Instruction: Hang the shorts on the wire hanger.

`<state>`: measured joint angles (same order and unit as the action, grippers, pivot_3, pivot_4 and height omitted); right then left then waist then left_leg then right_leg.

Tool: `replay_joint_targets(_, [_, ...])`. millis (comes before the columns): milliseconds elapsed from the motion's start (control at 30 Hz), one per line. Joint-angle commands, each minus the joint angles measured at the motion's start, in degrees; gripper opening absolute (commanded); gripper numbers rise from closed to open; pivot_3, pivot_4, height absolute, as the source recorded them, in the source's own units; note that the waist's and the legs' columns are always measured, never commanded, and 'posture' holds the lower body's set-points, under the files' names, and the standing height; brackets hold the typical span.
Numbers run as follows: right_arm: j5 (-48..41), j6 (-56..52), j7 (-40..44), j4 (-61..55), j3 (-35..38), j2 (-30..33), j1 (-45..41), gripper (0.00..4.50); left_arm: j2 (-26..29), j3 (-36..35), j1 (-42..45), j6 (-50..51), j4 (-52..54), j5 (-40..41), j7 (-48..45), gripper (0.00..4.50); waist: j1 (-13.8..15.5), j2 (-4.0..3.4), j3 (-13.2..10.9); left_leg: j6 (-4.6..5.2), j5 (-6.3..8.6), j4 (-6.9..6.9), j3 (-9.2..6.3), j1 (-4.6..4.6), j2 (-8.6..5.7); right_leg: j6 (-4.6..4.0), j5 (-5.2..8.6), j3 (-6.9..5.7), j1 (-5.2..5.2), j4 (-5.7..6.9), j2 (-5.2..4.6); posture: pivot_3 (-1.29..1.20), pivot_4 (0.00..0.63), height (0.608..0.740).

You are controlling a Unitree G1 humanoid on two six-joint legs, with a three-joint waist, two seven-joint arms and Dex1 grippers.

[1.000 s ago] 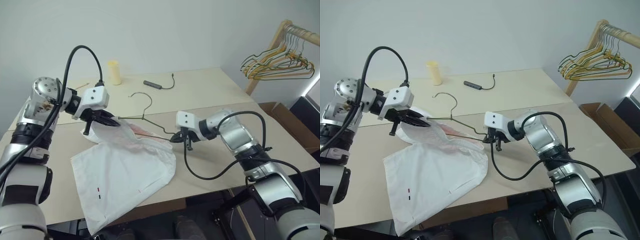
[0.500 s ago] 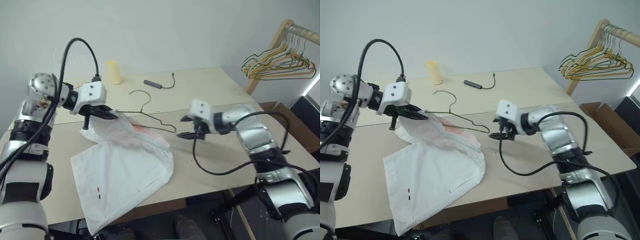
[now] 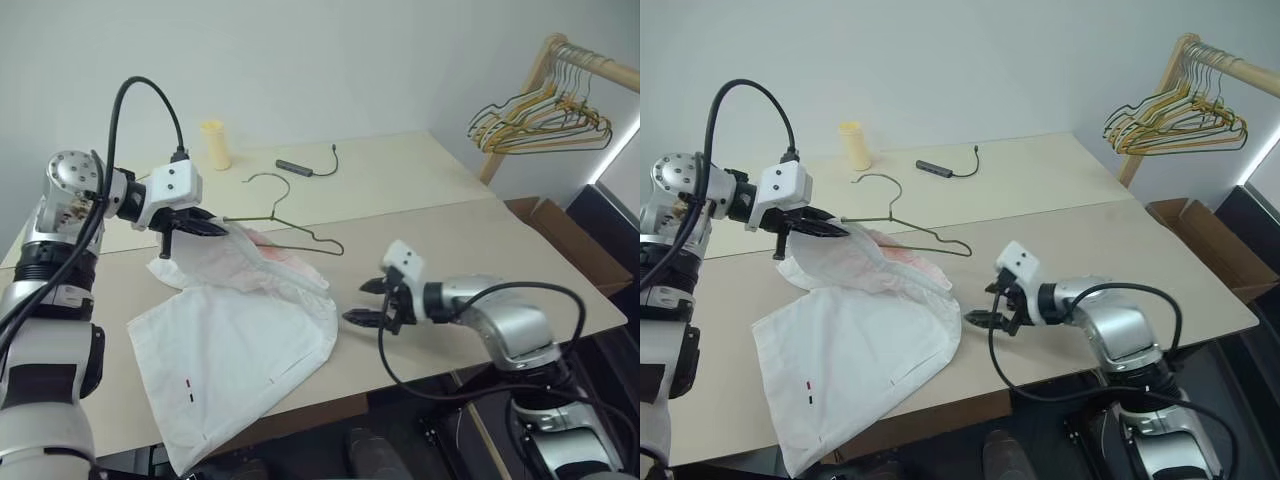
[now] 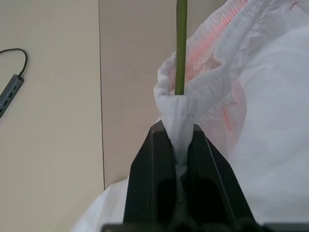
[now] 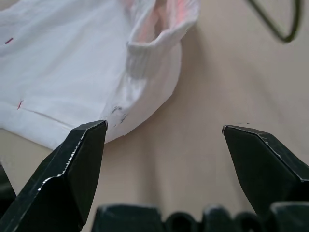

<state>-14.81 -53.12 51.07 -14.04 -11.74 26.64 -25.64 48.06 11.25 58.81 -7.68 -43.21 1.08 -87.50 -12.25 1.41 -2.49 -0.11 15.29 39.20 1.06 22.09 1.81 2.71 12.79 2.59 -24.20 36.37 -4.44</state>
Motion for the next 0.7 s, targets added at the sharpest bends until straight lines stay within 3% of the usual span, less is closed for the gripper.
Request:
replay_joint_targets(33, [-0.4, 0.4, -3.2, -1.0, -0.9, -1.9, -0.7, 4.42, 1.0, -2.2, 0.7, 0.0, 2.3, 0.8, 0.5, 0.0, 0.0, 0.0, 0.0, 0.0, 0.0, 0.0, -0.01, 0.0, 0.01, 0.0, 0.0, -0.01, 0.01, 0.0, 0.01, -0.18, 0.0, 0.74])
replay_joint_targets(133, [-0.9, -0.6, -4.9, 0.7, -1.3, -3.5, -1.7, 3.85, 1.0, -2.5, 0.1, 0.5, 3.1, 0.9, 0.8, 0.0, 0.1, 0.0, 0.0, 0.0, 0.0, 0.0, -0.04, 0.01, 0.01, 0.0, 0.0, -0.02, 0.02, -0.02, 0.0, -0.18, 0.0, 0.74])
replay_joint_targets(500, [-0.9, -2.2, -9.0, 4.5, -2.1, -6.4, -4.1, 0.04, 1.9, -5.1, -1.9, 3.0, 6.6, 3.4, -0.1, 0.0, 0.1, 0.0, 0.0, 0.0, 0.0, 0.0, -0.36, 0.0, 0.0, 0.0, -0.01, -0.02, 0.02, 0.35, 0.0, -0.17, 0.0, 0.74])
replay_joint_targets(700, [-2.2, -0.1, -7.5, 9.4, 1.3, -4.8, -5.8, 0.01, 5.5, -5.8, -4.1, 3.8, 9.5, 11.4, -5.0, 0.0, -0.3, 0.0, 0.0, 0.0, 0.0, 0.0, -0.4, -0.01, 0.0, 0.0, 0.0, -0.01, 0.02, 0.37, 0.0, -0.17, 0.0, 0.74])
